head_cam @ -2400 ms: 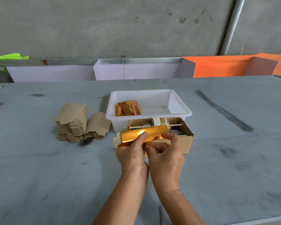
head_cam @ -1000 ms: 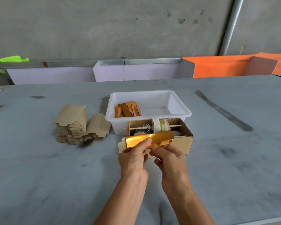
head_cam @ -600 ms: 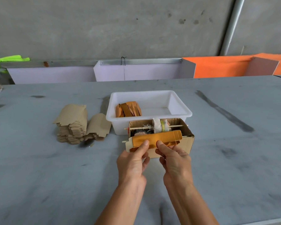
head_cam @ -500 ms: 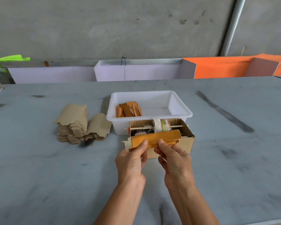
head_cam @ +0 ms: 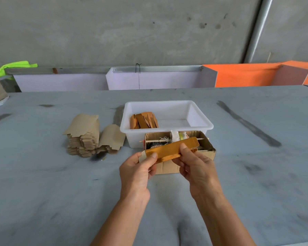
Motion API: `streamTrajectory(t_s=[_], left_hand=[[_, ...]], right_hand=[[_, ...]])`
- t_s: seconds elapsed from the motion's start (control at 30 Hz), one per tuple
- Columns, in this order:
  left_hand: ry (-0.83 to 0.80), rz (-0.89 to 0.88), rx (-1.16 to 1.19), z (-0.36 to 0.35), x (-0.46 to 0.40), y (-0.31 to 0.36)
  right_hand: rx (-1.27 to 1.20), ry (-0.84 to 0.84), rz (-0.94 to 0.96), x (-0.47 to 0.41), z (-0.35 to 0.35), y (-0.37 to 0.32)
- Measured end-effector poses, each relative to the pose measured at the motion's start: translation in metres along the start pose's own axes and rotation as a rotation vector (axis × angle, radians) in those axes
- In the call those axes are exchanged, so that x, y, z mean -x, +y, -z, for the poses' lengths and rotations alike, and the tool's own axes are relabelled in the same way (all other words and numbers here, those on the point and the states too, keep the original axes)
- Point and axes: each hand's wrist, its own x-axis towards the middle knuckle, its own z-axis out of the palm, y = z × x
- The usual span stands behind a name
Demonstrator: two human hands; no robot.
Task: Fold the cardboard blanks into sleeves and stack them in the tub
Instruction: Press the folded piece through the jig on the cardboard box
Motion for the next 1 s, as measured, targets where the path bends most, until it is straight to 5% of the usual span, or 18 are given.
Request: streamTrajectory(t_s=[0.4,0.77,1.0], left_hand=[[-0.128,-0.068,-0.313,-0.003,-0.034,0.044],[0.037,-0.124,-0.264,-0.036,-0.102,0.059],[0.114,-0.414,-0.858,-0.035,-0.149,0.066]], right_hand=[[0.092,0.081,0.108,-0.044,-0.02,-0.039],[0.358,-0.043,0.016,-0.118,-0.096,-0.03],[0.68,0.031,0.051,-0.185,-0.126,-0.022]])
